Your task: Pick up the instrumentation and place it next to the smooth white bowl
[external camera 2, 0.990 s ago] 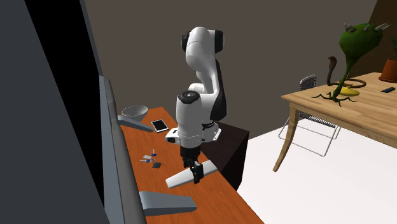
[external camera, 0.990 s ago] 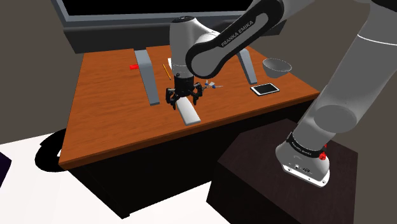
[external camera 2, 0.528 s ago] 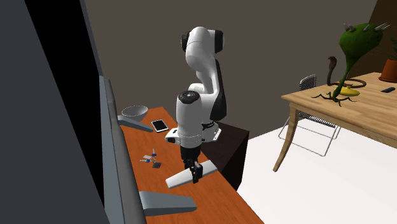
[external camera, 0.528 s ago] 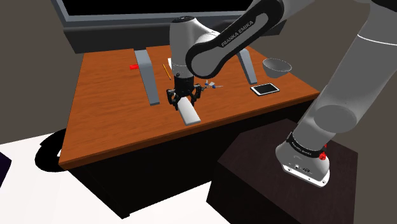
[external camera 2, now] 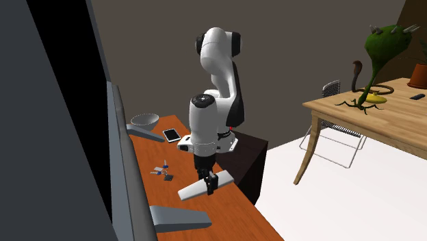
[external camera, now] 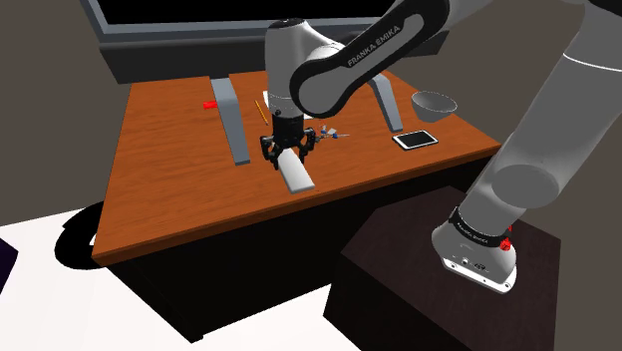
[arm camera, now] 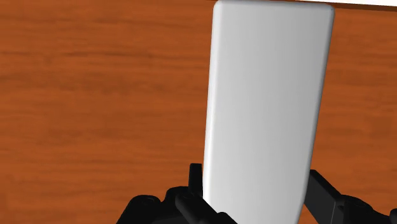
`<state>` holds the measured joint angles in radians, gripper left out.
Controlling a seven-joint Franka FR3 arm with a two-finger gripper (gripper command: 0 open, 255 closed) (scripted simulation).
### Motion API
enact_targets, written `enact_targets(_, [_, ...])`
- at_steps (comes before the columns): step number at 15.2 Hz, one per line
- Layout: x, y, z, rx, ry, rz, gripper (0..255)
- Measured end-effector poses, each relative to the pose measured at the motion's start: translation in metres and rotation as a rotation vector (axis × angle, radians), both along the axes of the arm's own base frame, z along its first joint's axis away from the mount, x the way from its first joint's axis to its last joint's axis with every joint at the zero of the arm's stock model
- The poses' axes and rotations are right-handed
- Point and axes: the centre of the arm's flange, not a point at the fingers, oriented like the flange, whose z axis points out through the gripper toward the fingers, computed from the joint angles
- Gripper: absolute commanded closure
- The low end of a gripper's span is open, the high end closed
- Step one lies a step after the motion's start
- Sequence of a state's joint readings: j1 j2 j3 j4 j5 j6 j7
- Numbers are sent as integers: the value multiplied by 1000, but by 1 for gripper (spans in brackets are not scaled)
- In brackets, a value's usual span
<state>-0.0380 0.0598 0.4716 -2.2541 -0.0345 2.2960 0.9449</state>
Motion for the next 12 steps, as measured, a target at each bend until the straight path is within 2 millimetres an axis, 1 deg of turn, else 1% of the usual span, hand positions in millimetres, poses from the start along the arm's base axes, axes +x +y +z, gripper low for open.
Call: enact_targets(12, [-2,-1,61,0,0,0,255])
